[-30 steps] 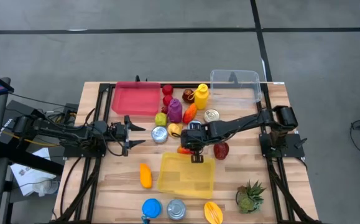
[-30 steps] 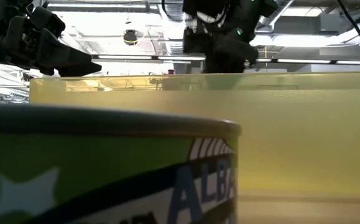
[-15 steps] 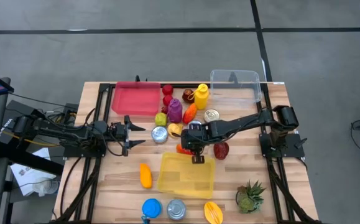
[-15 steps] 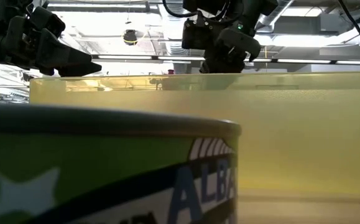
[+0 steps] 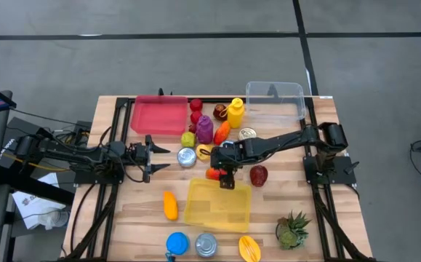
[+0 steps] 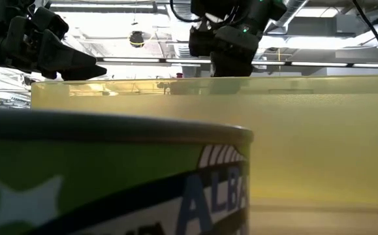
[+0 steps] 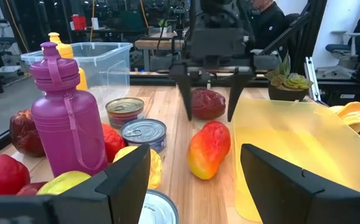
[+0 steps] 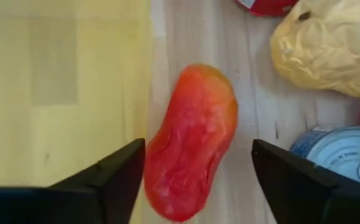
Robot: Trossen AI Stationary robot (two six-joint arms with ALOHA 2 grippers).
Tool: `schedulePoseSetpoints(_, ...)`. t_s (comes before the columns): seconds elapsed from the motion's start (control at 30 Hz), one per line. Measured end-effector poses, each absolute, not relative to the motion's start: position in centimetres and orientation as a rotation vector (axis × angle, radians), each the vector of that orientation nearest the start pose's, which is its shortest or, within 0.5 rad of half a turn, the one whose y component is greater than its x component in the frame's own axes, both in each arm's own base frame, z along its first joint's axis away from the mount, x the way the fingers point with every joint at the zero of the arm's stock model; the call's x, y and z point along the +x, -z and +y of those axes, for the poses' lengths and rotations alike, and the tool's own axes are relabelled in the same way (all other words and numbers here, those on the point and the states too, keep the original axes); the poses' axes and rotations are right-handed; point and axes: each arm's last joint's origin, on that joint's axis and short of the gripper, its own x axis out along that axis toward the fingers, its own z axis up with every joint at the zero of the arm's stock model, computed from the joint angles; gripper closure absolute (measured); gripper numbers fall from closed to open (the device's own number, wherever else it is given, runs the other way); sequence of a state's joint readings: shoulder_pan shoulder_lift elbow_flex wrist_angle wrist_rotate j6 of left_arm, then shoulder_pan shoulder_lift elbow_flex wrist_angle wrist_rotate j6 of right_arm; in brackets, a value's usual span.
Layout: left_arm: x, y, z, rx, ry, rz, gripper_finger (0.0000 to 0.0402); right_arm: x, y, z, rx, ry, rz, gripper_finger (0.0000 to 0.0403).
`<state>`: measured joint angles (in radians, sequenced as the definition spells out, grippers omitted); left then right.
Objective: Pick & Place Food Item
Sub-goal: Put the middle mango into the transparent bin
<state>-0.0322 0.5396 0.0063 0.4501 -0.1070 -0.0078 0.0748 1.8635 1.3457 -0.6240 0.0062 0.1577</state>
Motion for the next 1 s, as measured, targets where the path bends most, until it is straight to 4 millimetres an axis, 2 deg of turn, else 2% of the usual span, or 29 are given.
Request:
schedulePoseSetpoints(0.17,13.1,-15.8,-0.1,-0.002,-0.075,0.083,0.0156,38.5,-18.7,3.3,0.116,-0.003,1.141,0.0089)
schedulePoseSetpoints(0.57,13.1,-15.8,-0.1,-0.002,-0.075,0.082,0.0156,39.3,-14.5,3.3,0.109,0.033,1.252,0.0092)
schedulePoseSetpoints(0.7,13.1,-15.8,-0.1,-0.001,-0.074,0.082,0.0156,39.5,-14.4,3.4,0.057,0.086,1.286,0.011)
schedulePoseSetpoints(0.9,13.1,-15.8,-0.1,0.001,-0.074,0.081,0.0156,39.7,-15.4,4.0,-0.054,0.13,1.303,0.0188)
schedulePoseSetpoints(1.0,13.1,-15.8,-0.1,0.001,-0.074,0.081,0.0156,40.0,-16.1,4.3,-0.073,0.122,1.293,0.0188)
